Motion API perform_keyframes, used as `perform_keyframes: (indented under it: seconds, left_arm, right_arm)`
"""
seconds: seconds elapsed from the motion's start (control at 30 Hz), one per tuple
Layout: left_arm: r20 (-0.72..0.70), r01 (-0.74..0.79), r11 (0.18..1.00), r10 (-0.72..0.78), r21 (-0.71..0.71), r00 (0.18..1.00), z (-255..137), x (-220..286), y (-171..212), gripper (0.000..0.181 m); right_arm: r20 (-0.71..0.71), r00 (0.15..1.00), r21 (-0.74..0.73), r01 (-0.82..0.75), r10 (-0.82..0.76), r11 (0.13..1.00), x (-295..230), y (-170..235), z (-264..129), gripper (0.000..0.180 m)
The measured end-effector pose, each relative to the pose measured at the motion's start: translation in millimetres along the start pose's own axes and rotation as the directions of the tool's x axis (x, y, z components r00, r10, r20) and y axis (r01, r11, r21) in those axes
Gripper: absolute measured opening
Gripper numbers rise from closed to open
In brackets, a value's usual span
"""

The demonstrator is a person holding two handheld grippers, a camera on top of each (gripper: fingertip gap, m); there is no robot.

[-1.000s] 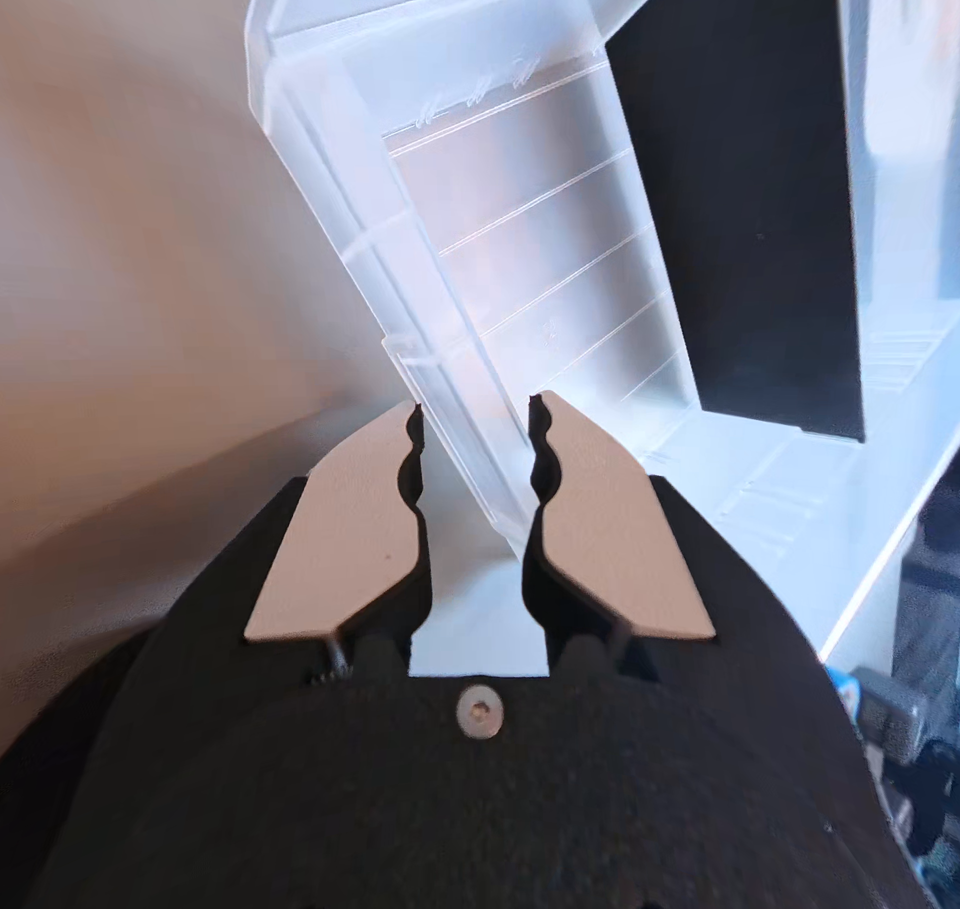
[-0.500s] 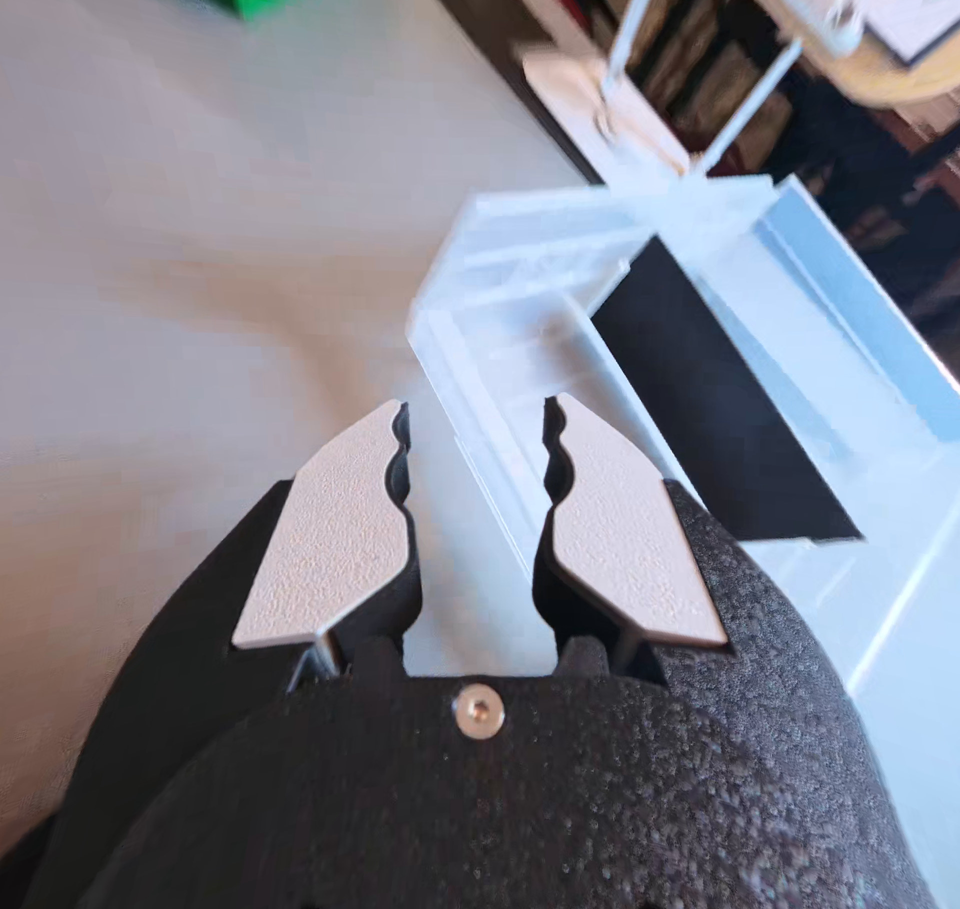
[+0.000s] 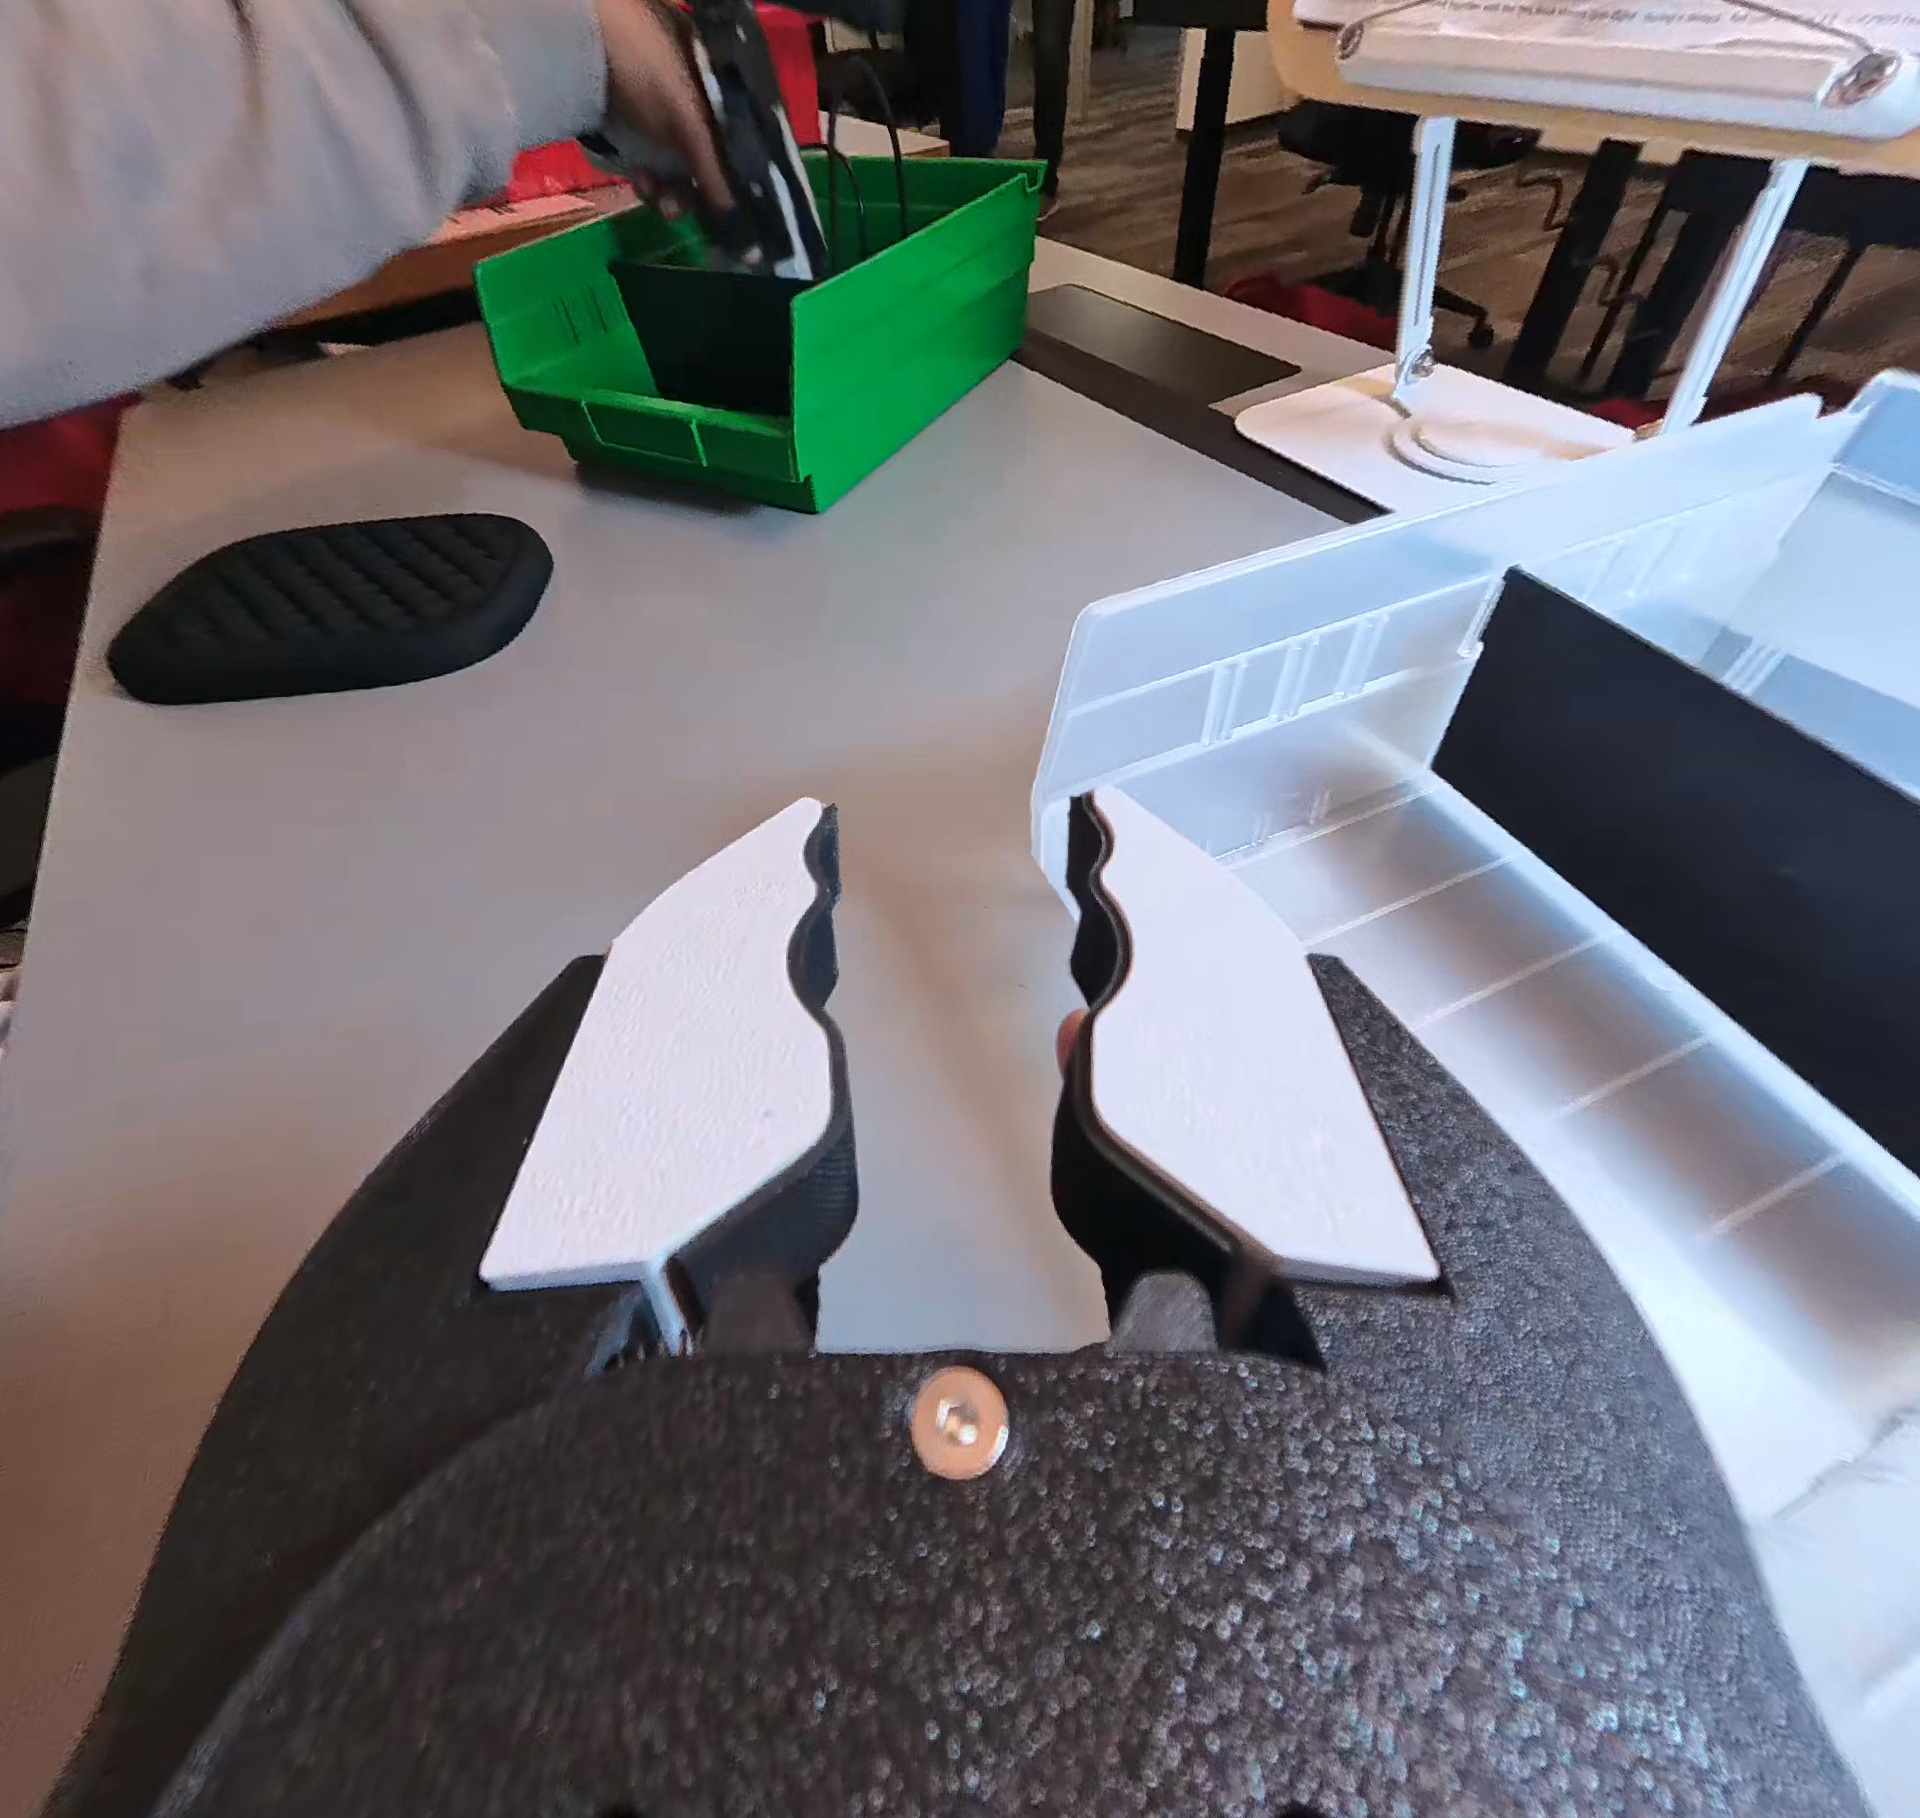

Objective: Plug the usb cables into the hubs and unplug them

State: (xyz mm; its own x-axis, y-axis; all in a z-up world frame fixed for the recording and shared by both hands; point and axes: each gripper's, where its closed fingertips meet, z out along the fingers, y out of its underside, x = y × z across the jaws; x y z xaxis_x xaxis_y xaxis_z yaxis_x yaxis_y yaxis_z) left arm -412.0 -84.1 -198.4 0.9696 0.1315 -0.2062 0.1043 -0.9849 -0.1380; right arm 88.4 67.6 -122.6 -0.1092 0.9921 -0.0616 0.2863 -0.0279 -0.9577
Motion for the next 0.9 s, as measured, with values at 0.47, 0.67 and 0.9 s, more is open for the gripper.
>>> perform_keyframes:
  seconds: [0.47,0.67,0.9]
  left_arm:
    - [0.116,-0.113,0.989,0.101,0.095,0.988,-21,-20,-18,0.057]
    - [0.421,-0.376,0.915,0.287,0.145,0.860,-125,-10,-18,0.056]
    - [0.635,-0.701,0.627,0.398,0.339,0.663,-223,125,-29,0.056]
  right_arm:
    - [0.045,0.999,-0.040,-0.002,0.003,0.999,-1,20,4,0.036]
    - [0.086,0.996,-0.006,-0.008,0.008,1.000,-15,11,8,0.036]
    - [0.129,0.990,0.073,-0.074,0.064,0.995,-41,-23,23,0.040]
